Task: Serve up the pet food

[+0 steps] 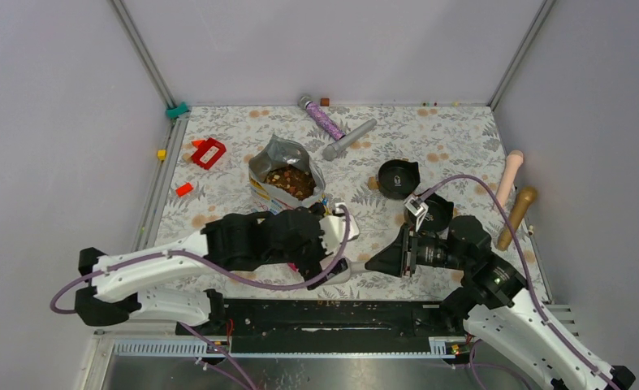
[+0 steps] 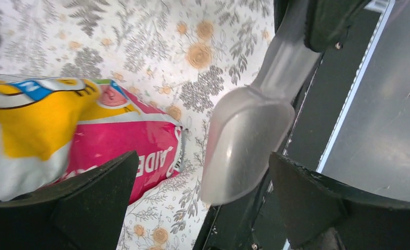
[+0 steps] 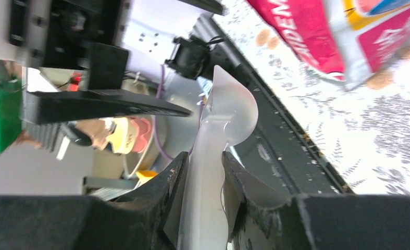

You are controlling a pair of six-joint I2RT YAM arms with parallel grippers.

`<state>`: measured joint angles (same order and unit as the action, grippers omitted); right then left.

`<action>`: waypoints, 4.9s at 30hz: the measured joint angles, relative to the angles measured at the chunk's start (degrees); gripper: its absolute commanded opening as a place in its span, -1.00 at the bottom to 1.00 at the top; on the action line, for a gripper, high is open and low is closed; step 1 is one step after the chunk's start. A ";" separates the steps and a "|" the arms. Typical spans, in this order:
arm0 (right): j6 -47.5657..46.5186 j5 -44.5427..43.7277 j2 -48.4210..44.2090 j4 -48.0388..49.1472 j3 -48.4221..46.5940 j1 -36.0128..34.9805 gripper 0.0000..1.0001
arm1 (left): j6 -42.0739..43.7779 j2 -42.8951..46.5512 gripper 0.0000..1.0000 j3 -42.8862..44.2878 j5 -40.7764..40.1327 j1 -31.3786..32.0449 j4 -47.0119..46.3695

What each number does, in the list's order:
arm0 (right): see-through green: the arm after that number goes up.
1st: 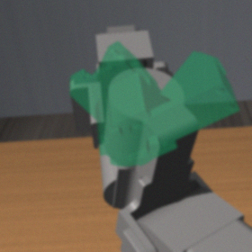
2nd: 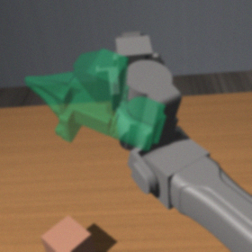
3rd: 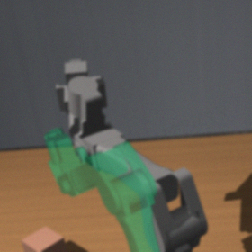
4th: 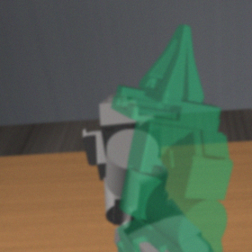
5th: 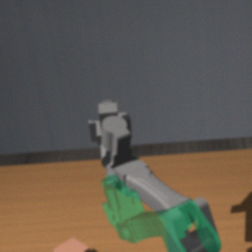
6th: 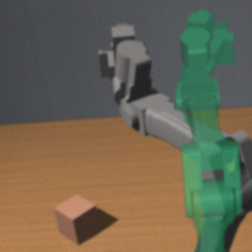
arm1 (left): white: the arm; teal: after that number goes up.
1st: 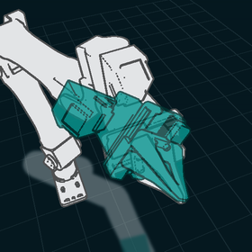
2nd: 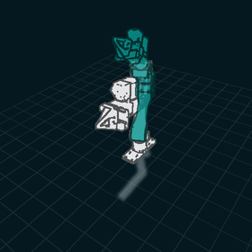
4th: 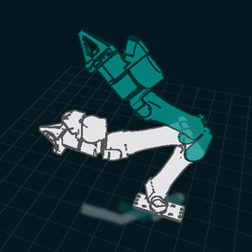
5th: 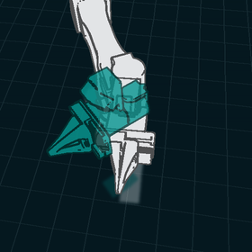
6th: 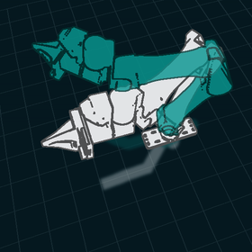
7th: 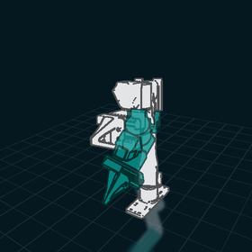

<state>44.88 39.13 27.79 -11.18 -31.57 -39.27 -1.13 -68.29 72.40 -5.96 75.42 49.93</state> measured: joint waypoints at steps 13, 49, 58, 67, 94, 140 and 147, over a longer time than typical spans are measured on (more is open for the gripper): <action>-14.05 -19.17 -2.43 -22.91 -12.11 -0.07 -1.00 | -17.53 15.52 0.97 2.38 -34.05 -1.57 -4.96; -21.35 -36.76 43.56 -29.64 -69.57 -12.28 -1.00 | -34.38 -3.98 -1.00 7.26 -13.99 -43.85 7.85; -26.23 -53.70 74.86 -57.55 -106.81 -17.20 -1.00 | -33.27 -1.92 -1.00 5.01 -13.18 -43.82 5.42; -29.70 -64.61 87.03 -67.89 -114.03 -18.10 -1.00 | -32.76 -1.55 -1.00 4.74 -11.58 -43.80 3.67; -17.49 -39.85 72.63 -26.32 -59.39 -5.79 -1.00 | -32.00 -1.90 -1.00 2.97 -4.85 -42.82 -3.17; 5.70 -38.53 47.93 -11.26 -44.57 -9.18 -1.00 | -28.44 -1.77 -1.00 2.71 7.41 -42.21 -2.95; 5.22 -41.51 47.04 -12.96 -44.19 -9.22 -1.00 | -28.24 -1.18 -1.00 2.43 7.19 -42.18 -2.93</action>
<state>50.11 -2.37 74.83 -24.14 -75.77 -48.49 -29.36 -69.47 74.83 1.23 33.23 47.00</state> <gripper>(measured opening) 0.338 0.016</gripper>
